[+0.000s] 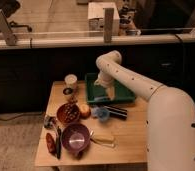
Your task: Wipe tray with sponge
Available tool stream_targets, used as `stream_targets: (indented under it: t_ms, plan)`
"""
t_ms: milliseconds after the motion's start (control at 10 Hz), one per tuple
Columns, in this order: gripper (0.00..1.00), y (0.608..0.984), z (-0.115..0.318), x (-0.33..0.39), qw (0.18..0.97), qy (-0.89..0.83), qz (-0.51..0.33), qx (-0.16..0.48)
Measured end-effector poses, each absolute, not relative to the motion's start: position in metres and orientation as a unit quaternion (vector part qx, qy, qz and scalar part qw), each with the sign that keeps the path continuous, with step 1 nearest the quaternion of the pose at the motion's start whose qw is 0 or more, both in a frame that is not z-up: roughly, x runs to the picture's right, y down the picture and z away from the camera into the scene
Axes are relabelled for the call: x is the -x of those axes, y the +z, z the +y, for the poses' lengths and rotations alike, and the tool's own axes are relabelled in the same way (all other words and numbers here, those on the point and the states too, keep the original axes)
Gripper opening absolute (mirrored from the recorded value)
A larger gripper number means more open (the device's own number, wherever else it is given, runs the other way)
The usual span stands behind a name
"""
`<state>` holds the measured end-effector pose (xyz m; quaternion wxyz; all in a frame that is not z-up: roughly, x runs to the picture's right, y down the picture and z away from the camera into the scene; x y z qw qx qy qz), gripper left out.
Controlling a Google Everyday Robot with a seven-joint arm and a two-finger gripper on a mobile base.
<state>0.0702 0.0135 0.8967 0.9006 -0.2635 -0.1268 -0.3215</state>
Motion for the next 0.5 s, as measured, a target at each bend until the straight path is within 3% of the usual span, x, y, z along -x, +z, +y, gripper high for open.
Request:
stream_targets:
  t_ms: [500]
  plan:
    - [0.80,0.9043,0.0151,-0.0765,0.896,-0.338,-0.111,0.265]
